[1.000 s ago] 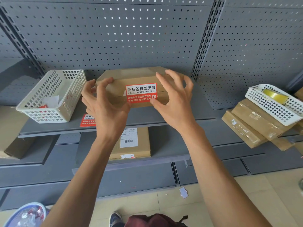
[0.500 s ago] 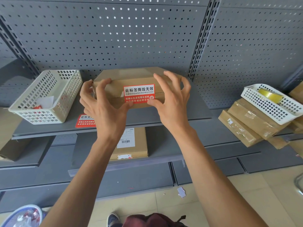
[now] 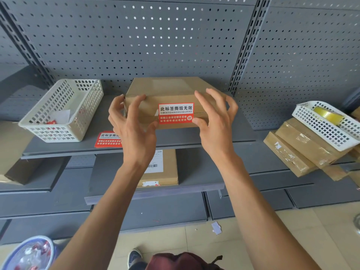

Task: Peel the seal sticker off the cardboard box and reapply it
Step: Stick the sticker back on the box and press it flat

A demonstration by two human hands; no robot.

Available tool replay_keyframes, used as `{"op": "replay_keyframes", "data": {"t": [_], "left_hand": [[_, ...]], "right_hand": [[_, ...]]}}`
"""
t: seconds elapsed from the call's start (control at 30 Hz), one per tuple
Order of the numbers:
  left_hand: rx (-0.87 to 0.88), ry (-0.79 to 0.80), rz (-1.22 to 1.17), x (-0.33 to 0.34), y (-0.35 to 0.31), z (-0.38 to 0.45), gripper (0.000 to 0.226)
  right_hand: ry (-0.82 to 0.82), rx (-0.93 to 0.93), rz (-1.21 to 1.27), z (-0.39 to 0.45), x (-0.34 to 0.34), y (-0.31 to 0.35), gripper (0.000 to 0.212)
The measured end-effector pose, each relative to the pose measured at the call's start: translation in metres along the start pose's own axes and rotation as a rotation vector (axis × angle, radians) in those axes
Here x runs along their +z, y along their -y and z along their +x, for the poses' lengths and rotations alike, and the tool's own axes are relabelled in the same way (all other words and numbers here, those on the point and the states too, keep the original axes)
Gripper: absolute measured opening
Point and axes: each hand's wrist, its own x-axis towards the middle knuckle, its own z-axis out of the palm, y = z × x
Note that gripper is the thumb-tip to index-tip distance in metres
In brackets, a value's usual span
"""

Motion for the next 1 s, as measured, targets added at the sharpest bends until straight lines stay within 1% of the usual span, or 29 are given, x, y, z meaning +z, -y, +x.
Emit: {"op": "replay_keyframes", "data": {"t": [0.23,0.4,0.67,0.87,1.0], "left_hand": [[-0.008,0.029,-0.025,0.0,0.006,-0.003,0.075],[-0.015,0.066,-0.055,0.001,0.012,-0.007,0.07],[-0.01,0.146,-0.069,0.004,0.026,-0.017,0.061],[-0.023,0.193,-0.018,0.006,0.035,-0.024,0.063],[0.002,0.201,0.005,0.006,0.039,-0.025,0.065]], "right_hand": [[0.03,0.007,-0.013,-0.004,0.001,0.0,0.076],[0.067,0.014,-0.003,-0.01,0.002,-0.002,0.075],[0.121,0.039,-0.02,-0.027,0.01,-0.01,0.081],[0.171,0.07,0.011,-0.037,0.015,-0.014,0.077],[0.206,0.073,0.023,-0.04,0.016,-0.015,0.079]]}}
